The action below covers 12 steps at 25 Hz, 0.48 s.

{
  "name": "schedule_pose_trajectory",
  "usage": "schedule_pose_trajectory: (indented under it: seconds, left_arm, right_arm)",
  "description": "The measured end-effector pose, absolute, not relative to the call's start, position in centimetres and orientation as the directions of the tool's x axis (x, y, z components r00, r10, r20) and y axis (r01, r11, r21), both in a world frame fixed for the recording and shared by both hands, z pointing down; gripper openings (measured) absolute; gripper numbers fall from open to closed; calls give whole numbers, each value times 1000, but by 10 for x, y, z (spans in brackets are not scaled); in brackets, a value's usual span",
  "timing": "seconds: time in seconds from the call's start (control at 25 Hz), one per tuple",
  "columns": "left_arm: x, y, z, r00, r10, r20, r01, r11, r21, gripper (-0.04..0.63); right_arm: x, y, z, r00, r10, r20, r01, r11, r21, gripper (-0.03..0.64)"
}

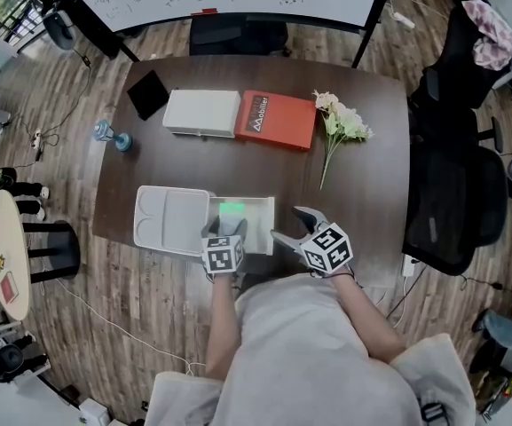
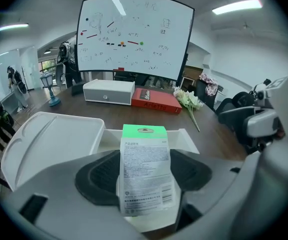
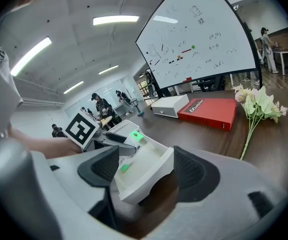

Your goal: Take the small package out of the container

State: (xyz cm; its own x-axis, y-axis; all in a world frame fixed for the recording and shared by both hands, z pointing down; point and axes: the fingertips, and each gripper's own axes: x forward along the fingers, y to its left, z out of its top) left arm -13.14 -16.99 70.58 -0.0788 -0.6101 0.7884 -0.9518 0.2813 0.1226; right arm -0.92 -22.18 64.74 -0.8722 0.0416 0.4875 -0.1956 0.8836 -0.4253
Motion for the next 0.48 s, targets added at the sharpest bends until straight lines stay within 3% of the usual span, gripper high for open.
schedule_pose_trajectory:
  seconds: [0.48]
  left_arm:
    - [-128,-162,670,-115,-689,716,-949,290,127,307]
  right_arm:
    - [-6,-199,645,-873,58,484,-176,889,-423,341]
